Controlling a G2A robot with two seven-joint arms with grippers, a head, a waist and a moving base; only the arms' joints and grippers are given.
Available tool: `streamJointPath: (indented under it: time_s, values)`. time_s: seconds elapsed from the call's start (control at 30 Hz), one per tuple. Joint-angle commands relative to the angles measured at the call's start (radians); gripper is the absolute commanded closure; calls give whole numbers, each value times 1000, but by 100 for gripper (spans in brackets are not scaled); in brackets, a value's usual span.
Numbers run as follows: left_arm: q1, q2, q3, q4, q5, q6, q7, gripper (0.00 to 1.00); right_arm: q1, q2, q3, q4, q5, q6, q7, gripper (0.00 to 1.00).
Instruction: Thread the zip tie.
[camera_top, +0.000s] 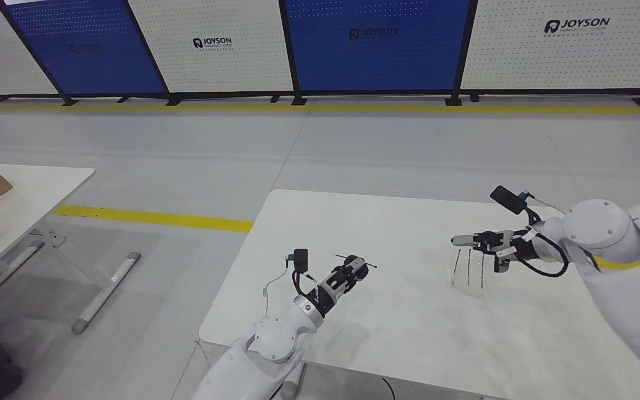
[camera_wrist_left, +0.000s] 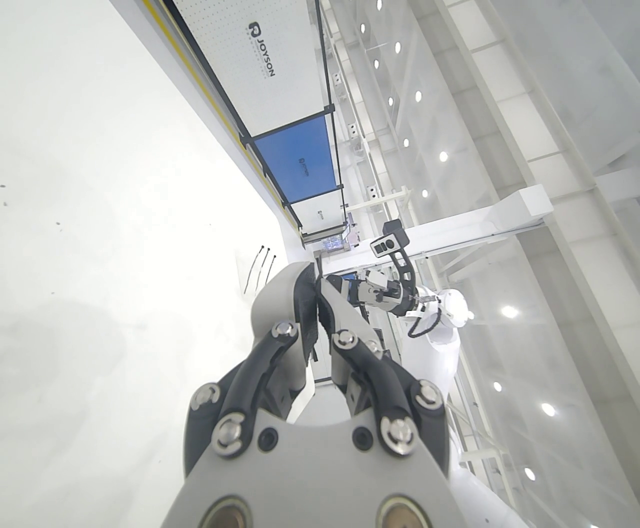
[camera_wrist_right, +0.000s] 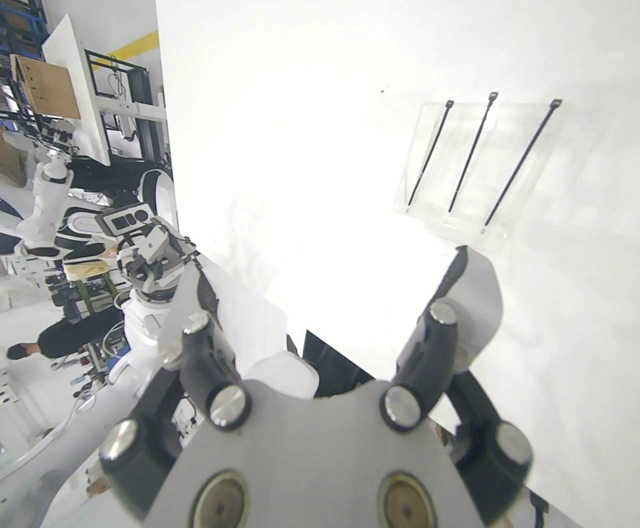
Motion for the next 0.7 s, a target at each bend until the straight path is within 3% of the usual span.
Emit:
streamJointPath:
  time_s: [0.0,0.07,0.2,0.3,0.43,0.53,0.67]
  values:
    - [0,0,0,0,0,0,0,100,0,0,0,0,0,0,0,0]
    - [0,0,0,0,0,0,0,100,0,0,0,0,0,0,0,0]
    - [0,0,0,0,0,0,0,100,-42,-3,-3,-15,-16,3,-122,0]
    - [0,0,0,0,0,0,0,100,-53,-15,-30,25,-60,40,-233,0]
    - [0,0,0,0,0,0,0,100,-36,-49,-89,94,-77,40,-321,0]
    - [0,0,0,0,0,0,0,100,7,-69,-138,145,-86,39,-253,0]
    - [0,0,0,0,0,0,0,100,7,-69,-138,145,-86,39,-253,0]
